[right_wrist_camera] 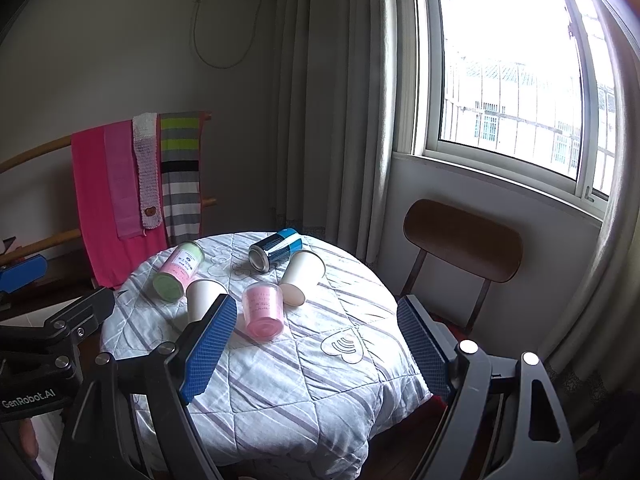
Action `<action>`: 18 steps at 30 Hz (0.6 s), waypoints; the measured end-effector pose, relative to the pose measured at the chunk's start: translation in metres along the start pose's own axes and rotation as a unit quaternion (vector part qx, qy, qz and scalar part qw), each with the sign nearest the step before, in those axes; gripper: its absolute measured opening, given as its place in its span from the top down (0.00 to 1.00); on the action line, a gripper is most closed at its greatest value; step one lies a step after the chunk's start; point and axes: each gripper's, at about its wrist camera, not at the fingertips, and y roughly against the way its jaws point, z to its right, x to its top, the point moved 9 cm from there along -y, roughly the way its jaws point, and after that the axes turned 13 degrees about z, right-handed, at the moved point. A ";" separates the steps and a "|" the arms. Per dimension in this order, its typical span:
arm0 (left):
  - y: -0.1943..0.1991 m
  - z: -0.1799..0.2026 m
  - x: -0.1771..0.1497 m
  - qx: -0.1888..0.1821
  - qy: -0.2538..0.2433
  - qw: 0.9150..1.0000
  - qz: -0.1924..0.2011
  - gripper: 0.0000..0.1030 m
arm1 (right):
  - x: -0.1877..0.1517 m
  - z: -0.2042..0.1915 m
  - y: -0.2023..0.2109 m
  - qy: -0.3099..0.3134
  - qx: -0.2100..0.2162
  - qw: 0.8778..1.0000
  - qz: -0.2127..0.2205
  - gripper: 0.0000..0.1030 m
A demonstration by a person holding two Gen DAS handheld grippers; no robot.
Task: Flip cup upright
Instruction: 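Move the left tool toward the pink cup lying on its side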
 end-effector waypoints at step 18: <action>-0.019 -0.005 -0.009 0.013 0.008 1.000 -0.023 0.00 | -0.004 0.011 -0.011 -0.011 0.001 1.000 -0.011 0.19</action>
